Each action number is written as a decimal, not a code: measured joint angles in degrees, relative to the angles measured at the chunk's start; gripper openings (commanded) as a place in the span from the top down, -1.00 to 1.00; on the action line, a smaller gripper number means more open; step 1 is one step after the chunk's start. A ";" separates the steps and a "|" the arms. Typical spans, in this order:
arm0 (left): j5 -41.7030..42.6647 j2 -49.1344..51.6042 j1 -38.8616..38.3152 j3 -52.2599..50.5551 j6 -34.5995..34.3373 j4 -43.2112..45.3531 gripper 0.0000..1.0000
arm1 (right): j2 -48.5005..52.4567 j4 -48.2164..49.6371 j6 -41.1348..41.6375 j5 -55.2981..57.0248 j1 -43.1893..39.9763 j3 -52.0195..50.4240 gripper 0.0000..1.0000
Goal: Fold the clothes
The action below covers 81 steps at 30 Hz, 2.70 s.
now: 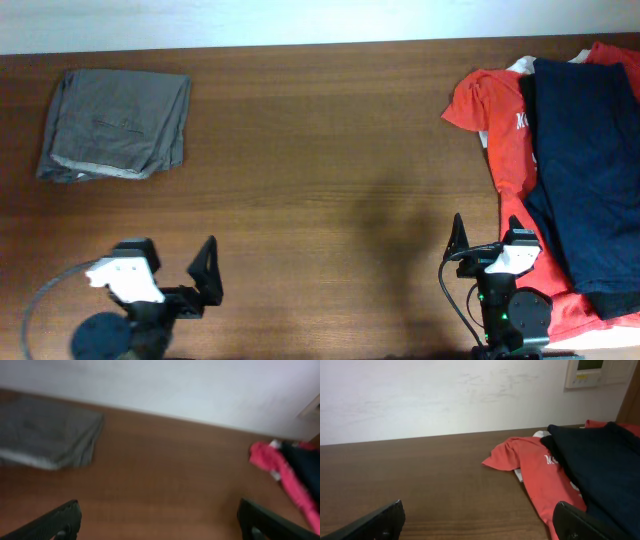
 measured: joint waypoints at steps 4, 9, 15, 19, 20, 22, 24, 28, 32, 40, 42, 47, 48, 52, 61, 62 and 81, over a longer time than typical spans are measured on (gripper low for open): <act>-0.61 -6.38 0.00 -13.38 0.00 8.48 -0.99 | -0.02 0.00 0.02 -0.02 0.00 0.00 -0.96; -0.85 -15.06 0.00 -28.70 0.00 31.34 -0.99 | -0.02 0.00 -0.02 0.00 0.00 0.00 -0.96; -0.85 -17.33 1.33 -39.12 0.00 48.65 -0.99 | -0.02 0.02 0.00 0.00 0.00 0.00 -0.96; -0.85 -17.33 4.15 -42.34 0.00 48.81 -0.99 | -0.02 0.02 -0.02 0.00 0.00 0.00 -0.96; -0.85 -17.33 4.81 -43.12 0.02 48.26 -0.99 | -0.02 0.02 0.00 0.00 0.00 0.00 -0.96; -0.85 -17.33 5.25 -43.56 0.39 46.42 -0.99 | -0.02 0.02 0.00 0.00 0.00 0.00 -0.96; -0.83 -17.35 5.25 -43.56 1.75 43.23 -0.99 | -0.02 0.02 0.02 0.00 0.00 0.00 -0.96; -0.83 -17.44 5.22 -43.67 6.60 40.17 -0.99 | -0.02 0.02 -0.02 0.00 0.00 0.00 -0.96; -0.83 -17.44 5.22 -43.67 10.05 40.17 -0.99 | -0.02 0.02 0.02 0.00 0.00 0.00 -0.96; -0.81 -17.44 4.20 -43.67 13.38 40.17 -0.99 | -0.02 0.02 0.02 0.00 0.00 0.00 -0.96; -0.81 -17.44 4.20 -43.67 13.42 40.17 -0.99 | -0.02 0.02 0.00 0.00 0.00 0.00 -0.96; -0.81 -17.44 4.20 -43.67 13.44 40.17 -0.99 | -0.02 0.02 0.00 0.00 0.00 0.00 -0.96; -0.81 -17.44 4.20 -43.67 13.44 40.17 -0.99 | -0.02 0.02 0.00 0.00 0.00 0.00 -0.96; -0.83 -17.44 4.20 -43.67 13.46 40.17 -0.99 | -0.02 0.02 0.02 0.00 0.00 0.00 -0.96; -0.81 -17.44 4.20 -43.67 13.64 40.17 -0.99 | -0.02 0.02 0.02 0.00 0.00 0.00 -0.96; -0.83 -17.44 4.20 -43.67 13.64 40.17 -0.99 | -0.02 0.02 0.02 0.00 0.00 0.00 -0.97; -0.81 -17.44 4.20 -43.67 13.64 40.17 -0.99 | -0.02 0.02 -0.04 0.00 0.00 0.00 -0.96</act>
